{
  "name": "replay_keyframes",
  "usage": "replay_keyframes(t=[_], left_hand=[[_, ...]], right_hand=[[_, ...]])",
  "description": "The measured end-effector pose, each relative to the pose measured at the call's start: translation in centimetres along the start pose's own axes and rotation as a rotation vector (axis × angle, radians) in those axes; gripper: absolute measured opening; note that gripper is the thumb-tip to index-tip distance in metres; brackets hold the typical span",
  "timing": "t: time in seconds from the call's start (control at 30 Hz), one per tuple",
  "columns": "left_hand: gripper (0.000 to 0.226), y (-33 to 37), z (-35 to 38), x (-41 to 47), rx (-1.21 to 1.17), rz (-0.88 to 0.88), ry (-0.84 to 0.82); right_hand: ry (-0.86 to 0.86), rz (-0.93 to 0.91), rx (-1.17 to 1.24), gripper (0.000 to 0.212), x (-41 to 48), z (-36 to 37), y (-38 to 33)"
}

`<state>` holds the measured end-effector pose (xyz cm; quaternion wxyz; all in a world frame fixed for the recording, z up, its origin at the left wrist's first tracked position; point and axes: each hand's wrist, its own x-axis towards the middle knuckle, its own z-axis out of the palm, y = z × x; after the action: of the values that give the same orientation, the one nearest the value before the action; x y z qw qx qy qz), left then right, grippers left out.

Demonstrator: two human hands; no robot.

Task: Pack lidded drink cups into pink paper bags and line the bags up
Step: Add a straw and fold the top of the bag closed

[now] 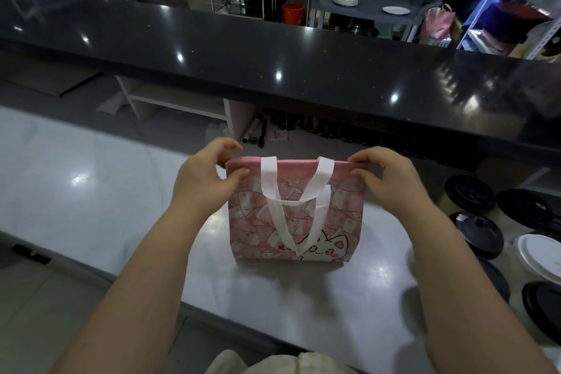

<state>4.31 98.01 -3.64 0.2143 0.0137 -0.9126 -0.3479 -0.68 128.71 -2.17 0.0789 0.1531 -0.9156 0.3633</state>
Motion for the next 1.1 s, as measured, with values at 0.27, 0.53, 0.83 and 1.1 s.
replay_keyframes(t=[0.27,0.53,0.83,1.1], left_hand=[[0.027,7.1,2.7,1.1,0.244,0.301,-0.107],[0.020,6.2,5.4,0.4,0.417,0.308,-0.121],[0.014,3.0,1.1,0.4,0.389,0.337,-0.112],[0.008,3.3,2.1,0.3,0.361,0.288,-0.026]], right_hand=[[-0.129,-0.261,-0.283,0.034,0.7,3.1,-5.1],[0.039,-0.249,-0.349,0.015,0.3,5.5,-4.9],[-0.019,-0.158,-0.275,0.017,0.5,0.8,-3.3],[0.089,-0.193,-0.313,0.013,0.5,3.2,-2.9]])
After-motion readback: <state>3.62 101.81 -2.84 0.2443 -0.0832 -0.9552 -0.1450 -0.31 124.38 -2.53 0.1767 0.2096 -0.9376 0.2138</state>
